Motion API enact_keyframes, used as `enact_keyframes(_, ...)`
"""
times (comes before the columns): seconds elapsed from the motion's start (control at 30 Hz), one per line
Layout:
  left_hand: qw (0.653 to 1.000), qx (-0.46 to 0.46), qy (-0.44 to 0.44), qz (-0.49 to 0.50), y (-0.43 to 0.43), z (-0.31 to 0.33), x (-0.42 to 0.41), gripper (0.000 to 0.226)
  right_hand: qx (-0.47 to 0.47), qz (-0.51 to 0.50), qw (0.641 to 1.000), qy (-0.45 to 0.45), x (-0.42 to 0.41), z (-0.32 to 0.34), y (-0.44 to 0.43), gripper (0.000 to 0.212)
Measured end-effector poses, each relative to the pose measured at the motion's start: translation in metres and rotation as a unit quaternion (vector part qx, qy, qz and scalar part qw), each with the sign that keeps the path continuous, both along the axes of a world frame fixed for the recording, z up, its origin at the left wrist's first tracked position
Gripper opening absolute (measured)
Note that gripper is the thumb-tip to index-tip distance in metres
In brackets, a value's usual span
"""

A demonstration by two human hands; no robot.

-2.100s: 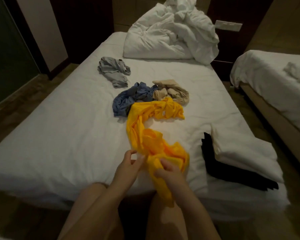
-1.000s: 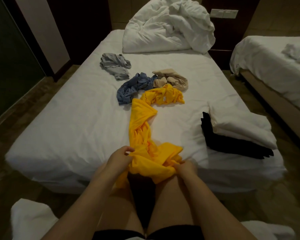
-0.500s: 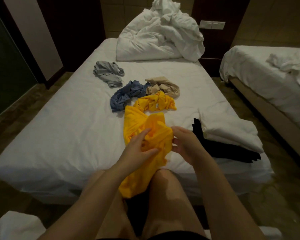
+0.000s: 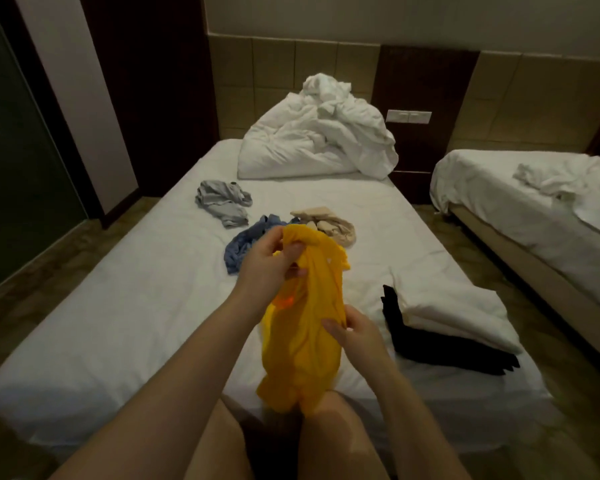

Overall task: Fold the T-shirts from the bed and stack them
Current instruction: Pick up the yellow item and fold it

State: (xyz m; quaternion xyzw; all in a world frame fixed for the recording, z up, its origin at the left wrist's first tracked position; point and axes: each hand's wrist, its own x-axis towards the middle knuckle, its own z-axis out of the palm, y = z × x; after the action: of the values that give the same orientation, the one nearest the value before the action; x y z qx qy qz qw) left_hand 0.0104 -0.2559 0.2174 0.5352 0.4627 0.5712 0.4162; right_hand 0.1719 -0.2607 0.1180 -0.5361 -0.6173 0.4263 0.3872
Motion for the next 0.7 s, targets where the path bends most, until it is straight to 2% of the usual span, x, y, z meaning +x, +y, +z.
enact_keyframes(0.07,0.999,0.009,0.018,0.050,0.003,0.004,-0.015,0.010,0.008,-0.049,0.998,0.034,0.004,0.013,0.001,0.013)
enact_keyframes(0.1,0.994,0.016,0.059,0.087,0.005,0.006,-0.024,0.008,0.020,-0.069,0.996,0.054,0.008,0.024,0.003,0.011)
enact_keyframes(0.17,0.974,0.042,0.169,0.145,0.005,0.010,-0.042,0.024,0.068,-0.099,0.991,0.062,0.018,0.052,0.008,0.015)
enact_keyframes(0.23,0.960,0.076,0.218,0.157,0.000,0.025,-0.051,0.020,0.126,-0.094,0.986,0.046,0.027,0.087,0.012,0.017)
enact_keyframes(0.33,0.963,0.081,0.239,0.099,-0.008,0.064,-0.055,0.022,0.186,-0.067,0.979,0.049,0.035,0.145,0.020,0.017)
enact_keyframes(0.47,0.979,0.098,0.177,-0.035,-0.016,0.140,-0.059,0.013,0.268,-0.028,0.963,0.008,0.040,0.233,0.021,0.015)
enact_keyframes(0.57,0.966,0.080,0.212,-0.124,-0.018,0.186,-0.069,0.029,0.326,-0.005,0.944,-0.050,0.045,0.285,0.011,0.015)
enact_keyframes(0.7,0.951,0.062,0.262,-0.154,-0.024,0.233,-0.094,0.058,0.357,0.012,0.918,-0.170,0.059,0.330,0.002,0.020)
